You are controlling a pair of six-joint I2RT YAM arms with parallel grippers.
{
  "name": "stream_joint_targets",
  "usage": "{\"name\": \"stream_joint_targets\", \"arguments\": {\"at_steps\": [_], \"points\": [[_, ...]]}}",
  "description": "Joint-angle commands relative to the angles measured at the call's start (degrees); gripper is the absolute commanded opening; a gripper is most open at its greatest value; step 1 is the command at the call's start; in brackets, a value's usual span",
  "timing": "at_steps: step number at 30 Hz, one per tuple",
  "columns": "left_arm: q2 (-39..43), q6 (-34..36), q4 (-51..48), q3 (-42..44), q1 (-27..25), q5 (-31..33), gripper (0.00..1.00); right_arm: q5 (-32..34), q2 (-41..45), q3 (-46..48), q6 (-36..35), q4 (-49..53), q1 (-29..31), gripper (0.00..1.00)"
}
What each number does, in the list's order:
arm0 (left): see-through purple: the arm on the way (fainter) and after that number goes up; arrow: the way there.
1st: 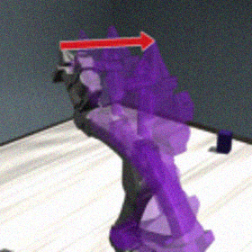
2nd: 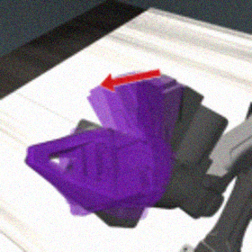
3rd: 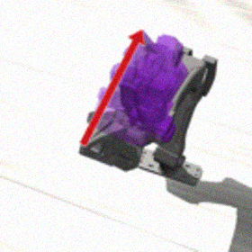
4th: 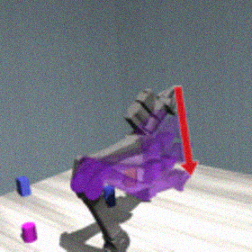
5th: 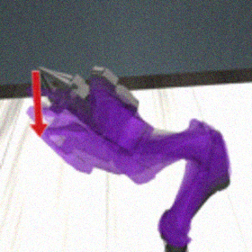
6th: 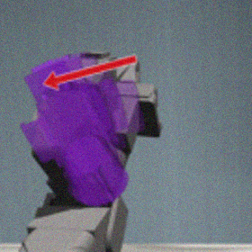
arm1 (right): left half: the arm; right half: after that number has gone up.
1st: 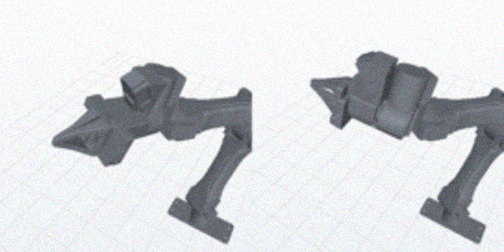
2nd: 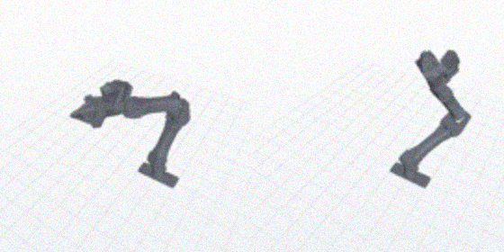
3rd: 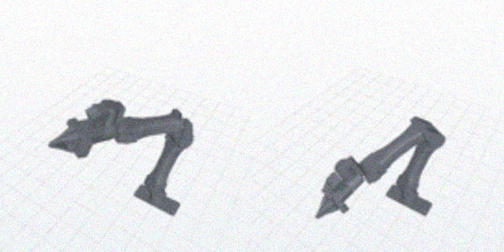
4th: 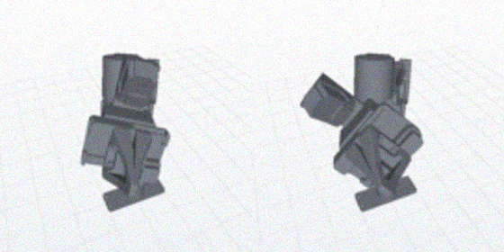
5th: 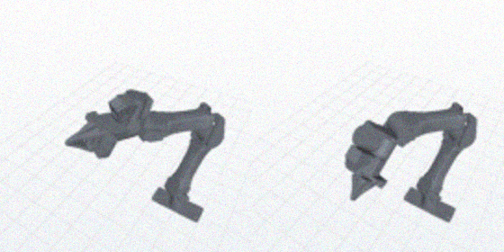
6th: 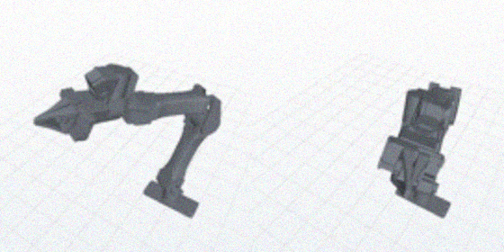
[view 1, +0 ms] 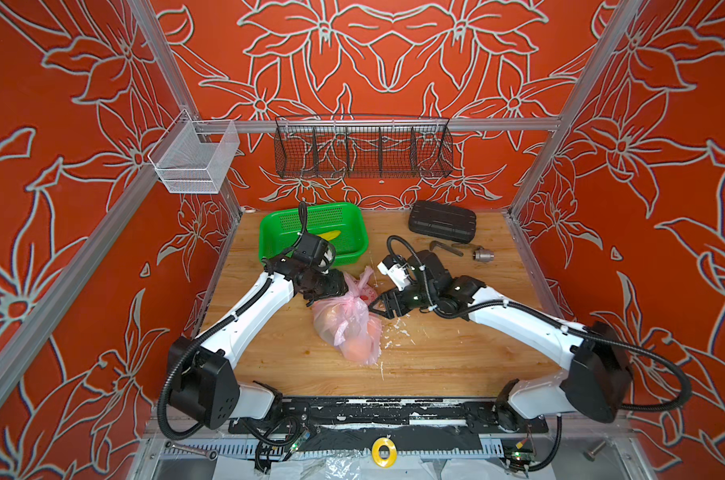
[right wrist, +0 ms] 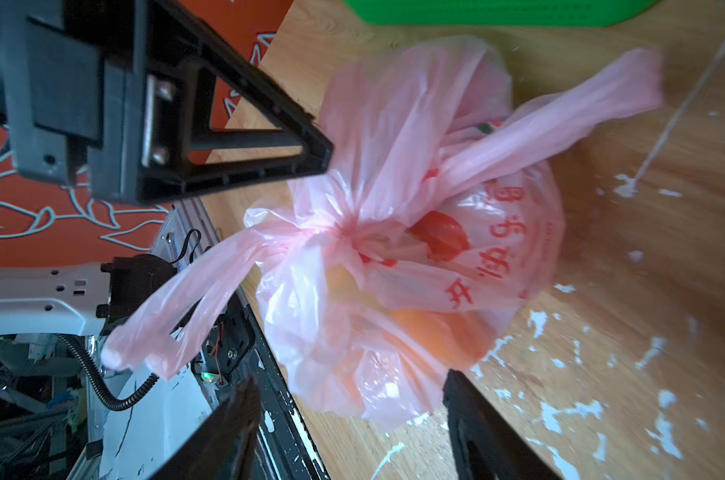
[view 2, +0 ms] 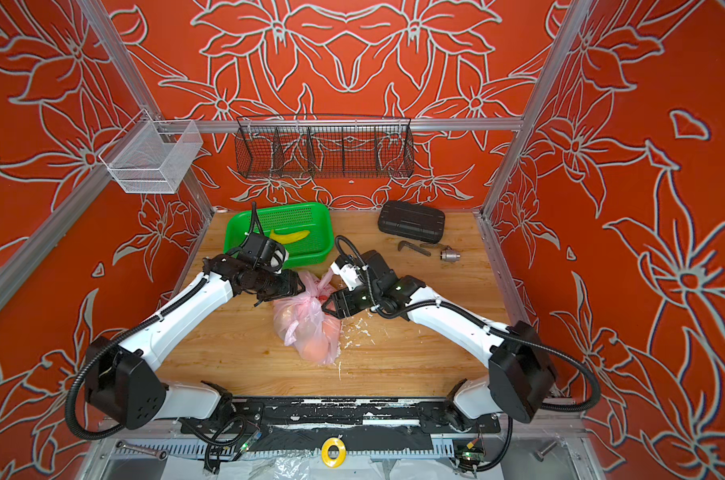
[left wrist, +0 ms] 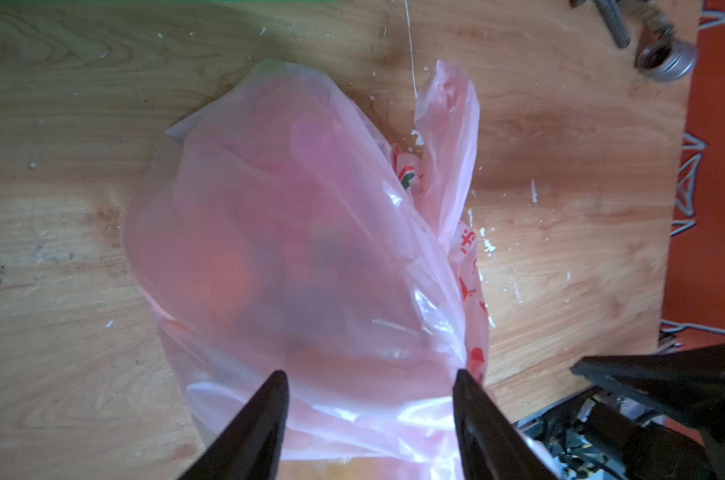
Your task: Untie the knot of the plastic bag and take out the fruit
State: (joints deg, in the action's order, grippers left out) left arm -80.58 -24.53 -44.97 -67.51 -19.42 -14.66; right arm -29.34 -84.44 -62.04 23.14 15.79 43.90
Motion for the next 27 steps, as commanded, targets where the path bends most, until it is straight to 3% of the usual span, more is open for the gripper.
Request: {"name": "stream_joint_targets", "arguments": {"at_steps": [1,2,6,10,13,16,17,27], "points": [[-1.68,0.94,-0.76,-1.22,-0.53,-0.02,0.69,1.92,-4.98,-3.80,4.82,-4.31,2.26,0.68],[-2.08,0.88,-0.52,-1.29,-0.61,-0.36,0.70,1.25,-6.66,-4.63,5.63,-5.10,2.63,0.65],[-3.47,1.04,-0.47,-1.25,-0.75,-0.80,0.66,-1.53,-11.86,-6.38,7.25,-7.65,3.87,0.33],[-3.15,1.43,0.48,-0.13,-0.79,-1.47,0.49,-0.34,-12.37,-5.35,7.58,-8.78,4.15,0.12],[-3.13,1.39,1.20,0.54,-0.79,-2.41,0.28,0.94,-11.94,-4.16,8.10,-9.28,4.11,0.01],[-2.32,1.90,1.65,1.00,-0.73,-0.44,0.04,3.24,-10.94,-2.50,8.49,-9.68,4.10,0.00],[-1.84,2.04,2.00,1.22,-0.71,0.06,0.00,4.12,-10.35,-1.84,8.55,-9.86,4.16,0.00],[4.69,2.32,2.96,1.73,0.56,8.21,0.00,12.01,-1.49,6.76,7.40,-9.46,4.05,0.00]]}}
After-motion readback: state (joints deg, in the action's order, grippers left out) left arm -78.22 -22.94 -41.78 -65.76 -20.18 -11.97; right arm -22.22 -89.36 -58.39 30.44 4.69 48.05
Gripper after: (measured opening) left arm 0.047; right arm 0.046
